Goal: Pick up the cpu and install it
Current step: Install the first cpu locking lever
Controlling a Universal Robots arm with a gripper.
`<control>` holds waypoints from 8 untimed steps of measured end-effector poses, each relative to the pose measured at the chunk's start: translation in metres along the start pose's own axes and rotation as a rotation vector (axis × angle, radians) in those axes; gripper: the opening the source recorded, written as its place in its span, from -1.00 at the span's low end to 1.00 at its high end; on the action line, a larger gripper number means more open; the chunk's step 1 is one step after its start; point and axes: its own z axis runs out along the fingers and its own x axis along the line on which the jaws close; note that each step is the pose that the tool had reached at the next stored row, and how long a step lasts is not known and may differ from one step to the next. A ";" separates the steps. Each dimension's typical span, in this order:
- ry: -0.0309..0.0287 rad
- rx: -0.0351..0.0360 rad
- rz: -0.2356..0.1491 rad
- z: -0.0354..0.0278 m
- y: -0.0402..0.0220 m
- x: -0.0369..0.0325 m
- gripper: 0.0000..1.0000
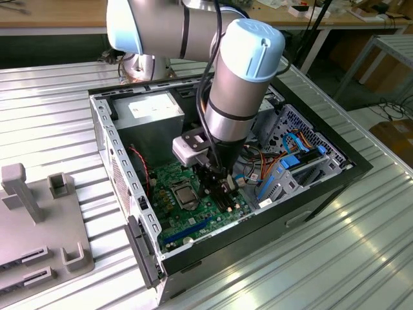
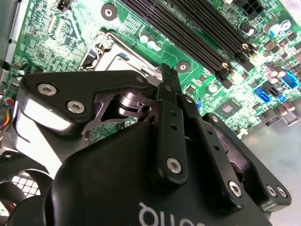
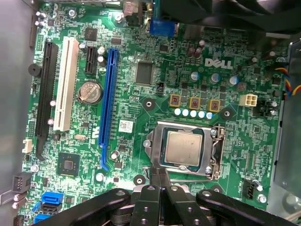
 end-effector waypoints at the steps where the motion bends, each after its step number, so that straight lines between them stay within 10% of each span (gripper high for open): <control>1: 0.0010 0.0003 -0.006 0.0011 -0.0004 0.0000 -0.79; 8: 0.0039 0.0027 -0.041 0.0051 -0.0020 -0.0001 -0.79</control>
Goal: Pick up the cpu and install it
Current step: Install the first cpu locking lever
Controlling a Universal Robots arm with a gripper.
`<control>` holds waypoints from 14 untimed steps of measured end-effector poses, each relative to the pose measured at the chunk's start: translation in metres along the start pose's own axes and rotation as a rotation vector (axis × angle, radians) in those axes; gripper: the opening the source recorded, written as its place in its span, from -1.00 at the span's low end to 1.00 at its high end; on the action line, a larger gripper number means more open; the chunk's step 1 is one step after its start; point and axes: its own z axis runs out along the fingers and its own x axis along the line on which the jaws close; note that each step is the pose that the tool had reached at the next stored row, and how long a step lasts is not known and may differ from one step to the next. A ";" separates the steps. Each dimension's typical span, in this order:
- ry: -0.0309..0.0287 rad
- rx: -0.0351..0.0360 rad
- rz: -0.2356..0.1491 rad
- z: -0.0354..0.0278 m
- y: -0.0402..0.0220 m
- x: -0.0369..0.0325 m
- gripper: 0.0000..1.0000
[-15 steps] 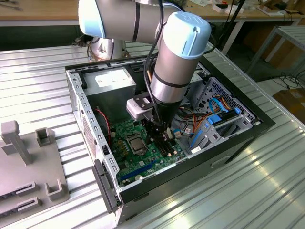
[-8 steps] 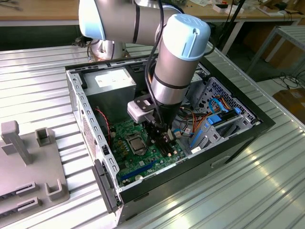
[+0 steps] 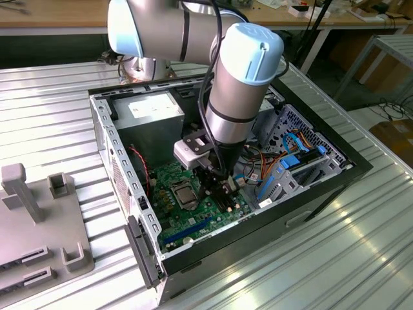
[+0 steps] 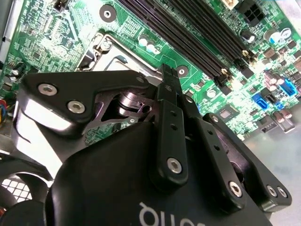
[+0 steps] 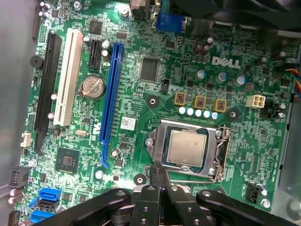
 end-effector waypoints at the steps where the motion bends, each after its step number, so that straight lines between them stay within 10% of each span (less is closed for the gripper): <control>1: 0.0003 0.0003 -0.004 0.0003 -0.0002 0.0000 -0.79; 14: 0.0060 0.0044 -0.069 0.0073 -0.0028 0.0000 -0.79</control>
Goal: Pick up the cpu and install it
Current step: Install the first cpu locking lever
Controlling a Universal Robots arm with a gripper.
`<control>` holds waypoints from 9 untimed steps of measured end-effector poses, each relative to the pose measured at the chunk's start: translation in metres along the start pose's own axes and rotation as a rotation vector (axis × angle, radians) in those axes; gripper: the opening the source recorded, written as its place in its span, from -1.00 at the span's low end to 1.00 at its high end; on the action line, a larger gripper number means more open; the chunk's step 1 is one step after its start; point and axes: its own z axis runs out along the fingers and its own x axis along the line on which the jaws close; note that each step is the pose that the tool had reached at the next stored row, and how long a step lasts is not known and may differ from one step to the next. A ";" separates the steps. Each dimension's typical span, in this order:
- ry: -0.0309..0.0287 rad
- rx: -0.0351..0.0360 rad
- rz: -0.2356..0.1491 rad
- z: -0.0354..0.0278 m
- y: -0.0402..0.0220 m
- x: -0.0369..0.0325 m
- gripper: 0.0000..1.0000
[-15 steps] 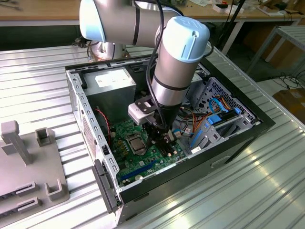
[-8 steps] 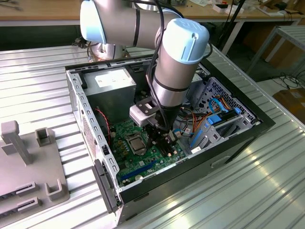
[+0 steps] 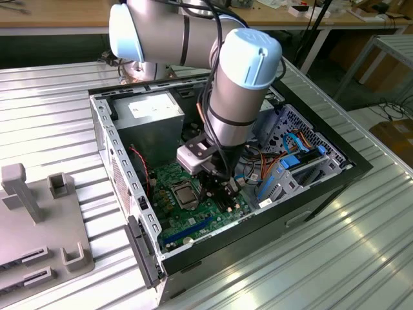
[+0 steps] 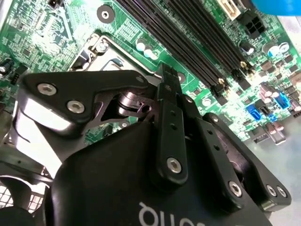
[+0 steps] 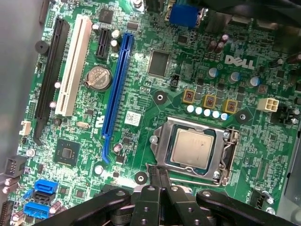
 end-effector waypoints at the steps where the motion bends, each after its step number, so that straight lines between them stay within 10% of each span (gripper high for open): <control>1: 0.0010 0.0003 -0.006 0.0005 -0.0005 0.0001 -0.79; 9: 0.0077 0.0027 -0.057 0.0042 -0.0042 0.0008 -0.79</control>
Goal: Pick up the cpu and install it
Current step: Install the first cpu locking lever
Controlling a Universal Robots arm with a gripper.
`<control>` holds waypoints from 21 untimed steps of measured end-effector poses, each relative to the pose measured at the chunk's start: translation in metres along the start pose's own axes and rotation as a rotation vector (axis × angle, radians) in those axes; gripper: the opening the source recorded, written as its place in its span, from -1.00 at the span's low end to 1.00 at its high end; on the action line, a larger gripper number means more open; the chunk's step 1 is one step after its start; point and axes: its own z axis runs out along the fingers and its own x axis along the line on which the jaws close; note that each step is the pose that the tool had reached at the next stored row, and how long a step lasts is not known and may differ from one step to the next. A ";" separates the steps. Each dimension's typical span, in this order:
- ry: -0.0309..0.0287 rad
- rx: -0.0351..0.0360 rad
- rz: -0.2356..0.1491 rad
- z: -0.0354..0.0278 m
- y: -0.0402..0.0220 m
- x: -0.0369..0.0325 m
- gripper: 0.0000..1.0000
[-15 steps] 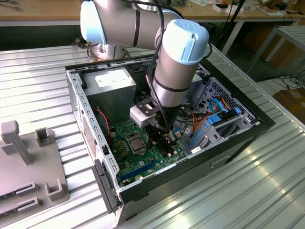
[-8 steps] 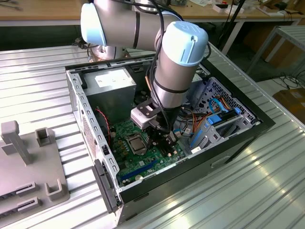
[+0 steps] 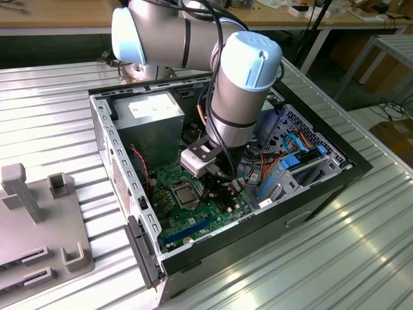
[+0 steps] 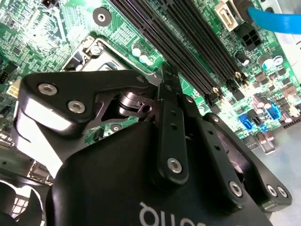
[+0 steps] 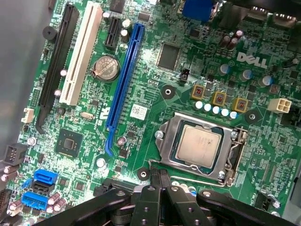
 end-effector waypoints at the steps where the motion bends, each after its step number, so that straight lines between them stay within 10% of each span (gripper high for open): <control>1: 0.0003 0.0001 -0.002 0.0000 0.0000 0.0000 -0.79; 9: 0.0005 0.0016 -0.010 -0.0163 0.0025 0.0007 -0.79; 21: -0.0003 0.0010 -0.001 -0.0209 0.0236 -0.0144 -0.79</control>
